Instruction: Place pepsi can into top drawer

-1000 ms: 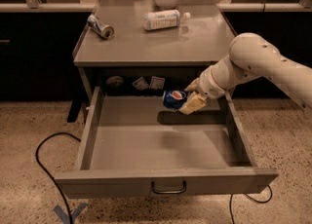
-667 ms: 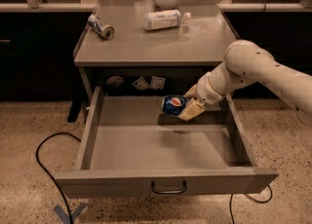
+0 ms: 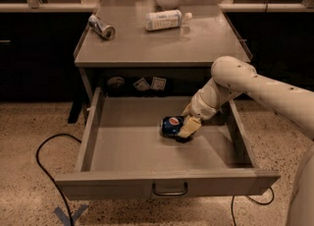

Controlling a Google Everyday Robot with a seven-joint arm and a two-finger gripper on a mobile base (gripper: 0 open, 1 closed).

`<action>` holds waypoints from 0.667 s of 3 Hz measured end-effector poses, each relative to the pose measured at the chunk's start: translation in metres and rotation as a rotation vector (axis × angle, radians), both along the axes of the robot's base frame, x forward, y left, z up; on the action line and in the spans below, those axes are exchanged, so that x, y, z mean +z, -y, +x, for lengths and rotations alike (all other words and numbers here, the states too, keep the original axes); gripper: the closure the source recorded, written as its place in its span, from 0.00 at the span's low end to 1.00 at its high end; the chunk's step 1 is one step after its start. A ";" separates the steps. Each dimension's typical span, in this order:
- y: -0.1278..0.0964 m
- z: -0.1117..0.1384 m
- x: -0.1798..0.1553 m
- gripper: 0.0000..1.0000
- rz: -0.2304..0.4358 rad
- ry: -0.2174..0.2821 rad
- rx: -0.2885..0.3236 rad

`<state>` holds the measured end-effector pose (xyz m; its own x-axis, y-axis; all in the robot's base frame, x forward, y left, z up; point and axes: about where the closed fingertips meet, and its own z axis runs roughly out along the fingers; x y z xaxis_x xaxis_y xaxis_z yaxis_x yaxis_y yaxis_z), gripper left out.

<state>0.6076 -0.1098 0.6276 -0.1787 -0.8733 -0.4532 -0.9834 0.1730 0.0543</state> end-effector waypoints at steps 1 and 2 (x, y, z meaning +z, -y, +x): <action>0.000 -0.006 -0.011 1.00 0.030 -0.021 -0.027; 0.003 -0.009 -0.015 1.00 0.045 -0.024 -0.061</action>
Offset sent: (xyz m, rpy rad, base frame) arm -0.0096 -0.0091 -0.0155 0.0614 0.0195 -0.1079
